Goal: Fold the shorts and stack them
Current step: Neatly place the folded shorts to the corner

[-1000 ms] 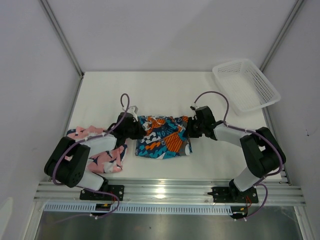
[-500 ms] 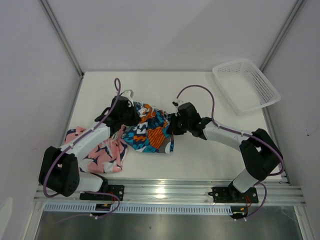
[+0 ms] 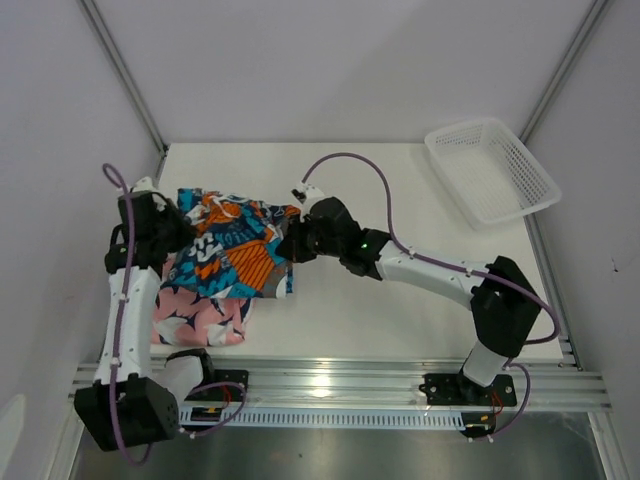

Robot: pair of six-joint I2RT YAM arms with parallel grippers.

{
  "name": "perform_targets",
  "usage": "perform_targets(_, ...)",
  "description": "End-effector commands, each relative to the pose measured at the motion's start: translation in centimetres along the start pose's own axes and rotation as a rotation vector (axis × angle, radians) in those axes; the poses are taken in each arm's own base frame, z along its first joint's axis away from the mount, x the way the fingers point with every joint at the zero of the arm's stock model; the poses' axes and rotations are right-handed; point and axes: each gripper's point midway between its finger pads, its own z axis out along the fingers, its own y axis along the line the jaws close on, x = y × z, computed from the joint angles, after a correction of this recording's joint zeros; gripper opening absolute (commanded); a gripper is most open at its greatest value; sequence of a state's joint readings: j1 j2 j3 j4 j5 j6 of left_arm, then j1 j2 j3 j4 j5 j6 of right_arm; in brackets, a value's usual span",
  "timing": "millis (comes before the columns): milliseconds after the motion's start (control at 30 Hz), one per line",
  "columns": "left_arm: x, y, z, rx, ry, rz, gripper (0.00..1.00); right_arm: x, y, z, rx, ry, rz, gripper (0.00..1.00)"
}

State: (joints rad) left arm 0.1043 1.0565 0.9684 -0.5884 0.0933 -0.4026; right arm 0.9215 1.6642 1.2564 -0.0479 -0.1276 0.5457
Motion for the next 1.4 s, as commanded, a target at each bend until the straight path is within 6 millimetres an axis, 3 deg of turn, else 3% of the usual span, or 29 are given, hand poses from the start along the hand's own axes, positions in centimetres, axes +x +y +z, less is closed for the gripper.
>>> perform_targets(0, -0.9, 3.5, -2.3, -0.026, -0.023, -0.052, 0.00, -1.2, 4.5, 1.8, -0.096, -0.057, -0.026, 0.00)
perform_targets(33, -1.0, 4.3, -2.5, -0.033, -0.025, -0.071, 0.00, -0.4, 4.6, 2.9, -0.095, -0.044, -0.029, 0.00)
perform_targets(67, -1.2, 6.3, -2.7, -0.073, -0.039, -0.114, 0.00, -0.2, 5.0, 3.5, -0.098, -0.042, -0.034, 0.00)
perform_targets(100, -1.0, 6.9, -2.8, -0.068, -0.029, -0.138, 0.00, -0.3, 6.6, 4.0, -0.132, -0.055, -0.043, 0.00)
perform_targets(200, -1.4, 8.8, -3.0, -0.124, -0.056, -0.192, 0.00, 1.6, 7.6, 6.8, -0.157, -0.035, -0.041, 0.00)
perform_targets(300, -1.7, 10.6, -3.5, -0.200, -0.093, -0.215, 0.00, 2.3, 9.4, 8.1, -0.201, -0.038, -0.035, 0.00)
perform_targets(333, -1.7, 11.3, -3.7, -0.232, -0.094, -0.219, 0.00, 3.3, 9.2, 9.1, -0.196, -0.019, -0.020, 0.00)
perform_targets(533, -1.1, 13.9, -3.4, -0.340, -0.086, -0.245, 0.00, 6.2, 11.4, 10.5, -0.207, -0.012, -0.006, 0.00)
perform_targets(733, 0.8, 17.8, -2.9, -0.478, -0.081, -0.270, 0.00, 8.5, 12.2, 11.8, -0.206, 0.026, -0.019, 0.00)
perform_targets(767, 1.0, 17.0, -2.4, -0.423, -0.057, -0.278, 0.00, 9.0, 12.1, 11.8, -0.202, 0.035, -0.019, 0.00)
perform_targets(867, 1.5, 17.7, -2.1, -0.447, -0.029, -0.290, 0.02, 9.7, 11.9, 11.4, -0.176, 0.035, -0.023, 0.00)
perform_targets(1000, 1.2, 18.0, -2.4, -0.468, -0.049, -0.293, 0.11, 9.2, 12.4, 10.6, -0.159, 0.000, -0.022, 0.00)
perform_targets(1233, 0.7, 17.8, -2.2, -0.452, -0.050, -0.295, 0.07, 8.9, 13.7, 10.3, -0.156, -0.017, -0.040, 0.00)
perform_targets(1367, -0.5, 17.5, -2.8, -0.448, -0.081, -0.291, 0.06, 7.5, 14.6, 9.7, -0.156, -0.051, -0.064, 0.00)
